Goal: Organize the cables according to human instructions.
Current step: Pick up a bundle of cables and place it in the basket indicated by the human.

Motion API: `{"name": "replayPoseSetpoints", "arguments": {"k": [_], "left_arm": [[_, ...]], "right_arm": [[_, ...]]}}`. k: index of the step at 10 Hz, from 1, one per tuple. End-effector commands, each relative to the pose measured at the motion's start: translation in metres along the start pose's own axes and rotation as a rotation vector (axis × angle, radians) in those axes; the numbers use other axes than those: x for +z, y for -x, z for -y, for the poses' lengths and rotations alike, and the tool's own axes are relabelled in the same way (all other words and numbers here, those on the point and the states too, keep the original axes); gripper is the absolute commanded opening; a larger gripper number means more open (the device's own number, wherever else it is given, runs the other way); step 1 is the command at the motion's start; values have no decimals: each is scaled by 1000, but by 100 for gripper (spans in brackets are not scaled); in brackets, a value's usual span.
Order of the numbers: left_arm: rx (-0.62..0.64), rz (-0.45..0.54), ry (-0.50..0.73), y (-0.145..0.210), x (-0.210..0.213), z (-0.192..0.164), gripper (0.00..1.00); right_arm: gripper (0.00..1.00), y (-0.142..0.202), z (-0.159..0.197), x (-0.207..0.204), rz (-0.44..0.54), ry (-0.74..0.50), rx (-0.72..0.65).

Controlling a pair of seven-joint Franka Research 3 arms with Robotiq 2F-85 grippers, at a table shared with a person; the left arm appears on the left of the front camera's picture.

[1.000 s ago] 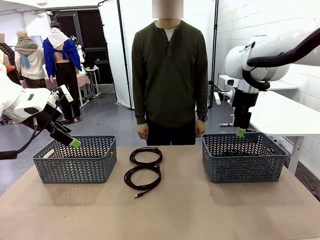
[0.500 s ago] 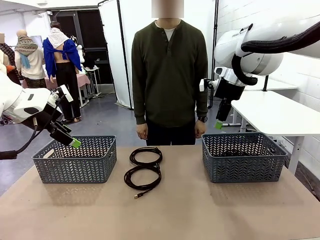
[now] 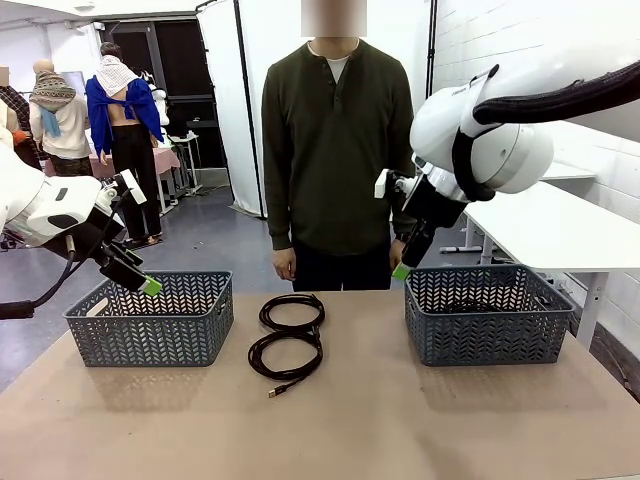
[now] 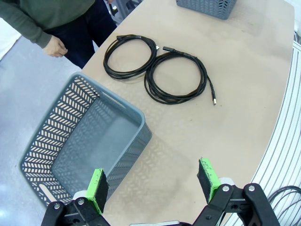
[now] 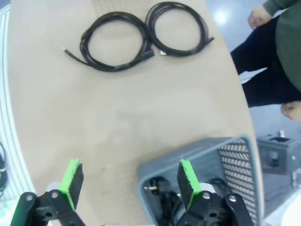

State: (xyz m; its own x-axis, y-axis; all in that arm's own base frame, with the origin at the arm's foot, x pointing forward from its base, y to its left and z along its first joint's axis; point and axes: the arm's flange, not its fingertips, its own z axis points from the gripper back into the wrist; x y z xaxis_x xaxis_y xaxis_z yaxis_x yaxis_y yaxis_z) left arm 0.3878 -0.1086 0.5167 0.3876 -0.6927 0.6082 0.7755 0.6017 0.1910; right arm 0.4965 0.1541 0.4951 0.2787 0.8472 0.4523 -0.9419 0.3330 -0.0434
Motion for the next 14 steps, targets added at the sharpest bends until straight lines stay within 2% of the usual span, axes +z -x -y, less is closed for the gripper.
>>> {"name": "replayPoseSetpoints", "arguments": {"k": [1, 5, 7, 8, 14], "left_arm": [[-4, 9, 11, 2, -1, -3, 100], [-4, 9, 11, 2, -1, -3, 100], [-4, 9, 11, 2, -1, -3, 100], [-4, 9, 11, 2, -1, -3, 100], [-4, 9, 11, 2, -1, -3, 100]], "right_arm": [[100, 17, -21, -14, 57, 13, 28], [100, 24, -37, -29, 69, -17, 14], [100, 18, -40, -35, 21, -44, 37], [100, 16, -35, -27, 19, -33, -13], [100, 16, -35, -27, 19, -33, -13]]}}
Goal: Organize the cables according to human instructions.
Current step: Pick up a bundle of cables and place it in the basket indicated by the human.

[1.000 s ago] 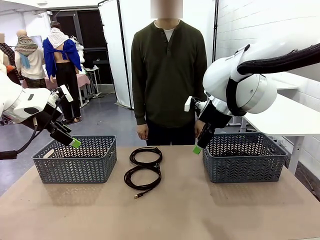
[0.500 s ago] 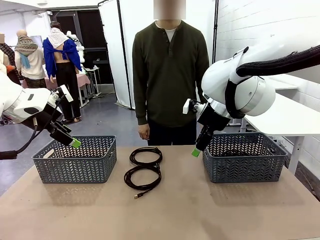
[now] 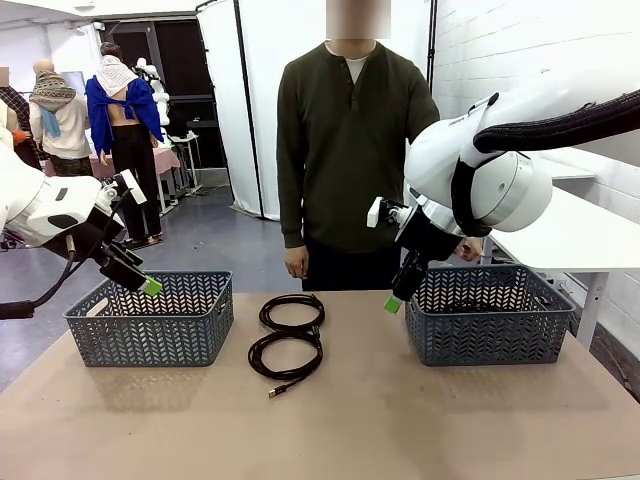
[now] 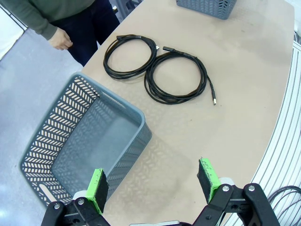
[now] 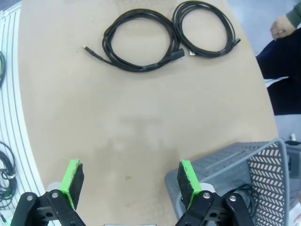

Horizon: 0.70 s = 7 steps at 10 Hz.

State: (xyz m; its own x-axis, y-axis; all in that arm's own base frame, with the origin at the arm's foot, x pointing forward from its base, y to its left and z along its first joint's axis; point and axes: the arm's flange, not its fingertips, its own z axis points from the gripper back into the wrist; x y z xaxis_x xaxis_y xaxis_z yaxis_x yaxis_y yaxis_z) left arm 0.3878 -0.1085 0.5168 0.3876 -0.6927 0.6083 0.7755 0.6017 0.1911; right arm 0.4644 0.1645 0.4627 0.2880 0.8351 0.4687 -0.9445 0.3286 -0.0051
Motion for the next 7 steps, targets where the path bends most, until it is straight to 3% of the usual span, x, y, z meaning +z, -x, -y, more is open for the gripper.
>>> {"name": "replayPoseSetpoints", "arguments": {"k": [1, 7], "left_arm": [[-4, 8, 11, 2, -1, -3, 100], [-4, 8, 11, 2, -1, -3, 100]], "right_arm": [[100, 1, 0, 0, 1, 4, 1], [100, 1, 0, 0, 1, 4, 1]]}}
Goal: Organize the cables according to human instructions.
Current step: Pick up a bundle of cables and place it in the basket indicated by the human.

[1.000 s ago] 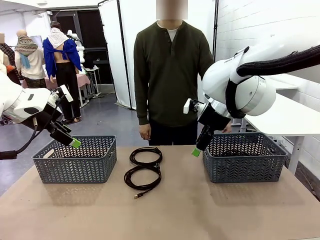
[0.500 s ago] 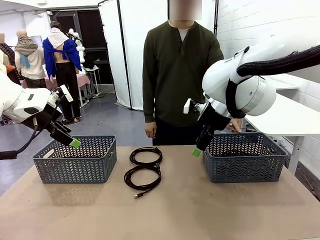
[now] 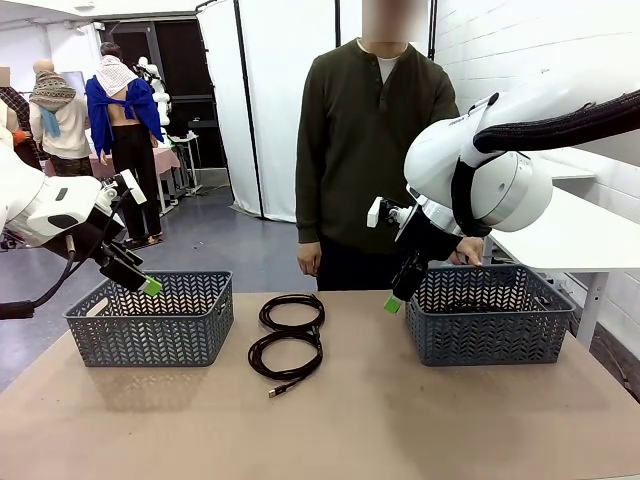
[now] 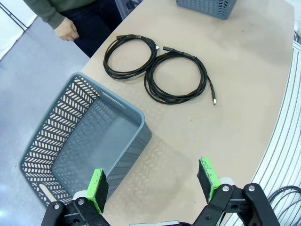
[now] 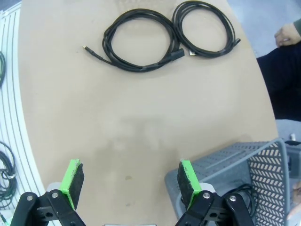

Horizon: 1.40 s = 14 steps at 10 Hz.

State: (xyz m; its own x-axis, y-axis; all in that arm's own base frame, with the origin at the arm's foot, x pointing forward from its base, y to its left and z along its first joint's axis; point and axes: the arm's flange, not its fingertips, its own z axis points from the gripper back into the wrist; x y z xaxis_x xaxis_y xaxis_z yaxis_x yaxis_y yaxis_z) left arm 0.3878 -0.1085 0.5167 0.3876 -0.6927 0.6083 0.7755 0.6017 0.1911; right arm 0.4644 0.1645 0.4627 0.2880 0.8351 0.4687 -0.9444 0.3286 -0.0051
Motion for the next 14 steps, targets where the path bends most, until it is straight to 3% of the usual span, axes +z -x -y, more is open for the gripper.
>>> {"name": "replayPoseSetpoints", "arguments": {"k": [1, 6, 14], "left_arm": [[-4, 9, 11, 2, -1, -3, 100], [-4, 9, 11, 2, -1, -3, 100], [-4, 9, 11, 2, -1, -3, 100]], "right_arm": [[100, 1, 0, 0, 1, 4, 1], [100, 0, 0, 0, 0, 0, 0], [100, -105, 4, -48, -205, 31, -526]]}}
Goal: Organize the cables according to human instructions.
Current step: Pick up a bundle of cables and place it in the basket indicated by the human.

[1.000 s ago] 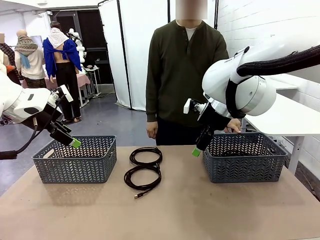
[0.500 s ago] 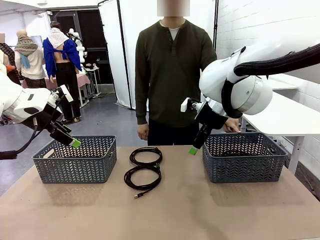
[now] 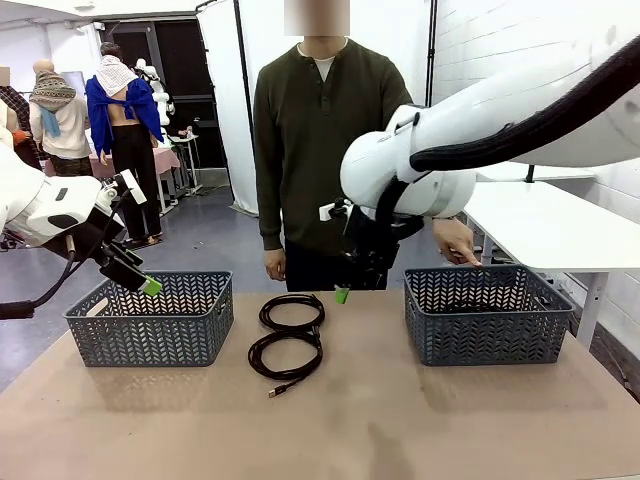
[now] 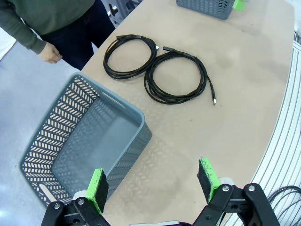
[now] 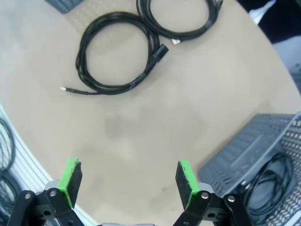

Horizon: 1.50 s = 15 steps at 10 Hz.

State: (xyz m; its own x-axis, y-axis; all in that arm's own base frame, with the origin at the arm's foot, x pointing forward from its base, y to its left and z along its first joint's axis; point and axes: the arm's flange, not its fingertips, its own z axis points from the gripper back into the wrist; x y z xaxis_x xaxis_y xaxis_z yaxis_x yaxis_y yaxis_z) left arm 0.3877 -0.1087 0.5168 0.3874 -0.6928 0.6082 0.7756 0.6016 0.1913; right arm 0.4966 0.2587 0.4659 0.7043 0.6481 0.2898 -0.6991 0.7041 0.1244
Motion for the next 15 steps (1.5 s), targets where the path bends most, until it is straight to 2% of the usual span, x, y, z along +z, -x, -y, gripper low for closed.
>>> {"name": "replayPoseSetpoints", "arguments": {"k": [1, 5, 6, 7, 13, 15], "left_arm": [[-4, 9, 11, 2, -1, -3, 100], [-4, 9, 11, 2, -1, -3, 100], [-4, 9, 11, 2, -1, -3, 100], [-4, 9, 11, 2, -1, -3, 100], [-4, 9, 11, 2, -1, -3, 100], [-4, 9, 11, 2, -1, -3, 100]], "right_arm": [[100, -20, -9, -10, -65, -28, -86], [100, -31, -22, -34, -81, -17, -159], [100, -26, -24, -36, -94, 4, -138], [100, -25, -18, -32, -75, -50, -134], [100, -26, -19, -33, -80, -44, -133], [100, -34, -25, -39, -77, 12, -237]]}}
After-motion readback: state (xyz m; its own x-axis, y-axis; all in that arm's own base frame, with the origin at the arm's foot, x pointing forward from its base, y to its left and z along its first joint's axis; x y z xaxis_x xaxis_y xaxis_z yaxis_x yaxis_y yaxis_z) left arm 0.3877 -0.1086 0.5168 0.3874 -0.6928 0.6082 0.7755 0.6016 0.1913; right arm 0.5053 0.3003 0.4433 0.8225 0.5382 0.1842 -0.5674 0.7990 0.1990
